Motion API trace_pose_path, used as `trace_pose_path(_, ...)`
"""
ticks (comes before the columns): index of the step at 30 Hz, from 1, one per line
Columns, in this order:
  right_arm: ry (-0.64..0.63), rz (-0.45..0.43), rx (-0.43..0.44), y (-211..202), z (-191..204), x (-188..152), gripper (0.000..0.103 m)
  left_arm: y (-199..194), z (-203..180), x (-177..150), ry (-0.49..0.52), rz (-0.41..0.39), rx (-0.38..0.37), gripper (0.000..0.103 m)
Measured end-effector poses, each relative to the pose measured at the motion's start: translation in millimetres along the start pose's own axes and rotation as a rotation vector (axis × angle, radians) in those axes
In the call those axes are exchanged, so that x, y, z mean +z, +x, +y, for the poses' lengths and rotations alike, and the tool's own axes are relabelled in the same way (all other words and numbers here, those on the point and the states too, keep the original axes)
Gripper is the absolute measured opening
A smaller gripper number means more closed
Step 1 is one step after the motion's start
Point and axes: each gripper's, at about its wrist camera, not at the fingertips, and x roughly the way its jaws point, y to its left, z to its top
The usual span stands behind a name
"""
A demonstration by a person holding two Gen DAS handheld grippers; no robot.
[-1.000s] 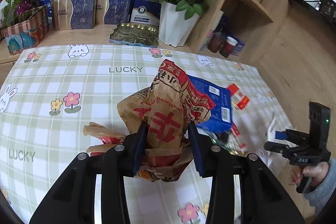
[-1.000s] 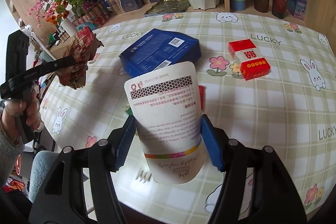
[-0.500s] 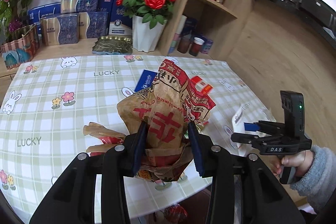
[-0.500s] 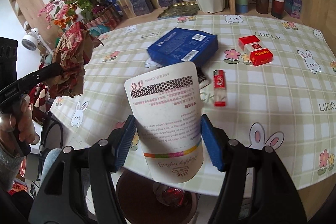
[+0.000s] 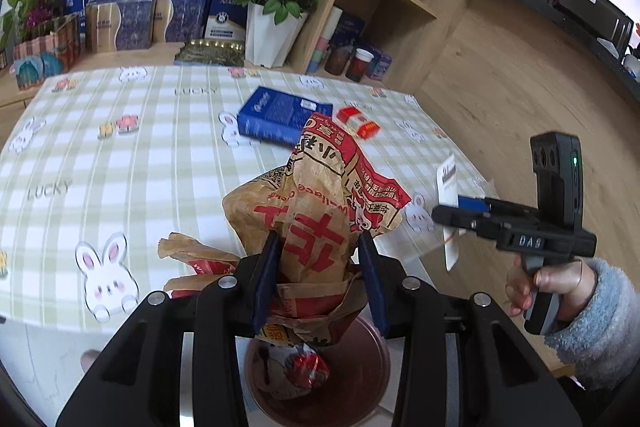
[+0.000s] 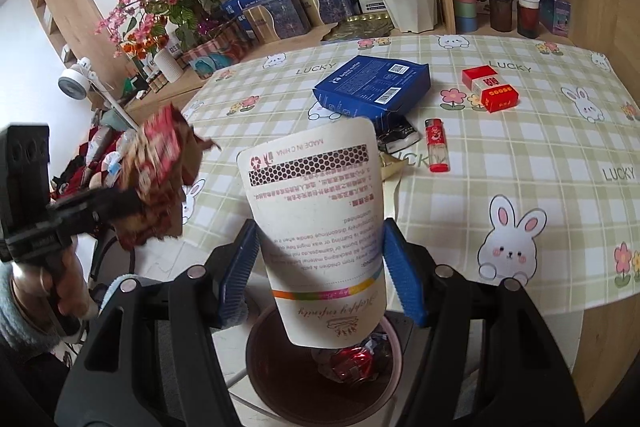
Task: Collect trash
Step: 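Carry the paper bag over the bin with the left tool while the right tool lifts the pouch, then open the left tool to drop the paper bag into the bin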
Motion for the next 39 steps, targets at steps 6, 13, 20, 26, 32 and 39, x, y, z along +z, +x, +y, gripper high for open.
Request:
trace_pose_path(6,0.017,-0.030,0.000,-13.0,1.8,-11.5,0.063,-4.6,-14.2,-29.0,0.015,0.042,-0.051,0.039)
trace_pose_path(13,0.013,-0.033,-0.004,-10.7,0.9,-16.9,0.063,12.4,-18.3,-56.8,0.042,0.149,-0.107,0.039)
trace_pose_path(20,0.019,-0.021,0.002,-3.8,-0.4,-26.4,0.063,40.9,-13.1,-82.0,0.029,0.258,-0.120,0.039)
trace_pose_path(26,0.039,-0.018,0.002,0.1,-4.4,-34.5,0.063,73.9,-9.8,-98.2,0.026,0.356,-0.126,0.040)
trace_pose_path(32,0.051,-0.014,0.009,2.5,-6.6,-40.2,0.063,99.8,-14.4,-110.1,0.067,0.421,-0.120,0.040)
trace_pose_path(39,0.053,-0.004,0.010,6.2,-8.0,-43.4,0.063,122.0,-21.7,-118.4,0.095,0.465,-0.126,0.044)
